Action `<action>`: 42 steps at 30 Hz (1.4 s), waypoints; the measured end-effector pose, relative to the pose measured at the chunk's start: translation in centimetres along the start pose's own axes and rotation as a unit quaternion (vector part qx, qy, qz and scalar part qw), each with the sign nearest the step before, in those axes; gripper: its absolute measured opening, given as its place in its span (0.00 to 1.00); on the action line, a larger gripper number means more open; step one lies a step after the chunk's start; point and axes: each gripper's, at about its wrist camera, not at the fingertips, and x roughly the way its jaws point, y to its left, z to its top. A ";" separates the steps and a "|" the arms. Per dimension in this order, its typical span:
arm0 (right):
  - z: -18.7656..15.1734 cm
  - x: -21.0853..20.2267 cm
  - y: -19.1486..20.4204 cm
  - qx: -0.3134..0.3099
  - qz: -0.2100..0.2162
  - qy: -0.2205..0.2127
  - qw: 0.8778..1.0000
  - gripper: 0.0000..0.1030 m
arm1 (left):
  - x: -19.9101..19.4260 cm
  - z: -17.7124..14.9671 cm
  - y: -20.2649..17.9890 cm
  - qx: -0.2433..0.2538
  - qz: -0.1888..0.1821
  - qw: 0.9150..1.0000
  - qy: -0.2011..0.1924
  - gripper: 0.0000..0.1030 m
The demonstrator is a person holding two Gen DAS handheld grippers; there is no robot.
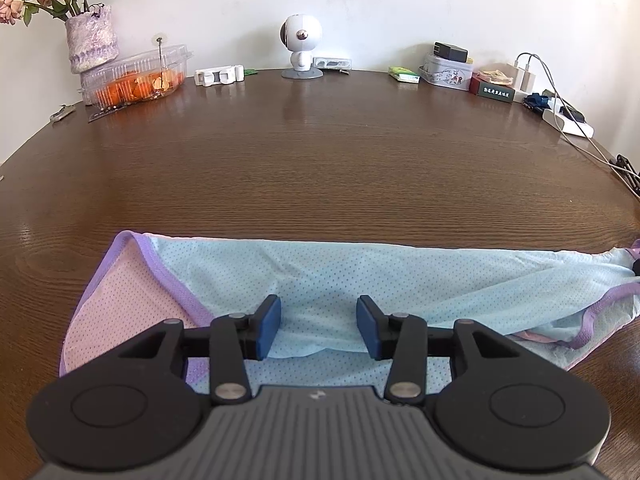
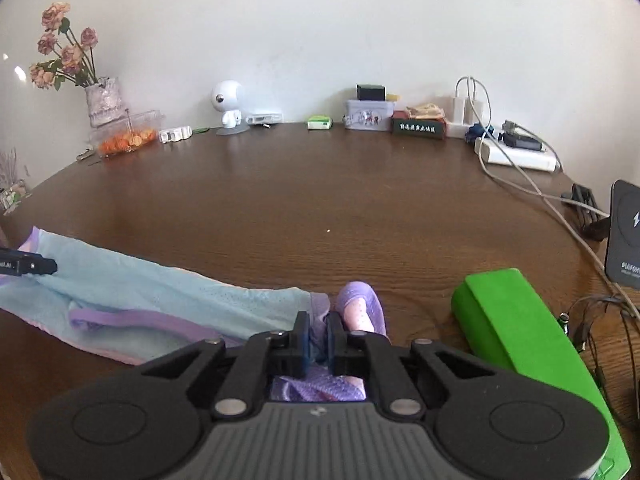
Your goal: Fold clothes
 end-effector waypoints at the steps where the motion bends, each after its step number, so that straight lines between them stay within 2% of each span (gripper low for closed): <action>1: 0.3 -0.7 0.2 -0.003 -0.015 -0.016 1.000 0.32 | 0.0 0.0 -0.1 0.000 0.001 1.000 0.001 0.42; 4: 1.5 -2.5 1.6 -0.028 -0.004 -0.059 0.998 0.32 | 0.1 0.0 -0.2 0.000 0.003 1.000 0.000 0.42; 6: 2.0 -2.0 3.1 -0.024 0.042 -0.047 0.998 0.29 | 0.1 -0.1 -0.2 0.000 0.003 1.000 -0.002 0.43; 8: 1.8 -0.6 5.3 -0.030 0.098 -0.024 0.994 0.22 | 0.1 -0.2 -0.2 0.000 0.003 1.000 -0.002 0.43; 9: 1.5 0.1 6.3 -0.043 0.101 -0.010 0.994 0.21 | 0.1 -0.2 -0.2 0.000 0.003 1.000 -0.002 0.43; 13: 0.0 1.1 7.3 -0.081 0.084 0.020 0.993 0.21 | 0.1 -0.3 -0.1 0.003 0.000 1.000 -0.003 0.44; 15: 0.2 0.1 5.7 -0.059 0.067 0.023 0.996 0.21 | 0.1 -0.4 0.0 0.004 -0.002 1.000 -0.003 0.44; 18: 0.4 -1.5 2.4 -0.004 0.052 0.010 0.999 0.30 | 0.1 -0.5 0.0 0.006 -0.004 1.000 -0.006 0.45; 19: 0.3 -1.3 1.5 0.012 0.037 0.017 0.999 0.30 | 0.2 -0.5 0.1 0.007 -0.005 1.000 -0.007 0.45; 20: 0.1 -0.8 0.6 0.030 0.018 0.031 0.999 0.24 | 0.2 -0.5 0.1 0.007 -0.007 1.000 -0.007 0.46; 21: -0.1 -0.8 0.0 0.042 0.015 0.027 0.999 0.21 | 0.3 -0.5 0.1 0.007 -0.007 1.000 -0.007 0.46; 23: 0.2 -1.3 -0.3 0.058 0.018 0.029 0.998 0.21 | 0.4 -0.4 0.0 0.009 -0.005 1.000 -0.005 0.46; 24: 0.2 -2.2 -0.3 0.062 0.025 0.009 0.998 0.22 | 0.4 -0.4 0.0 0.010 -0.004 1.000 -0.005 0.46; 25: 0.3 -3.2 -0.4 0.065 0.031 -0.014 0.997 0.26 | 0.4 -0.4 -0.1 0.011 -0.003 1.000 -0.004 0.46; 26: 0.4 -4.0 -0.4 0.060 0.020 -0.032 0.997 0.39 | 0.4 -0.4 -0.1 0.013 -0.003 1.000 -0.003 0.46; 28: 0.5 -5.0 -0.7 0.054 -0.023 -0.054 0.997 0.56 | 0.4 -0.4 -0.1 0.013 -0.001 1.000 -0.004 0.47; 30: 0.4 -3.8 -1.5 0.070 -0.052 -0.029 0.996 0.58 | 0.4 -0.4 0.0 0.015 -0.002 1.000 -0.005 0.48; 33: -0.1 -1.3 -1.8 0.095 -0.051 0.015 0.994 0.52 | 0.3 -0.5 0.1 0.015 -0.005 1.000 -0.004 0.49; 36: -0.4 -0.5 -0.5 0.072 -0.056 0.017 0.996 0.50 | 0.2 -0.6 0.2 0.015 -0.004 1.000 -0.005 0.51; 39: -0.7 0.0 0.1 0.055 -0.059 0.015 0.997 0.35 | 0.2 -0.7 0.2 0.014 -0.005 1.000 -0.007 0.52; 40: -0.7 0.0 0.1 0.059 -0.056 0.016 0.997 0.27 | 0.2 -0.7 0.2 0.014 -0.006 1.000 -0.007 0.52; 41: -0.6 -0.1 0.1 0.060 -0.061 0.017 0.996 0.13 | 0.2 -0.8 0.3 0.014 -0.007 1.000 -0.008 0.52; 42: -0.5 -0.1 0.1 0.062 -0.067 0.018 0.996 0.12 | 0.2 -0.8 0.3 0.013 -0.009 1.000 -0.009 0.53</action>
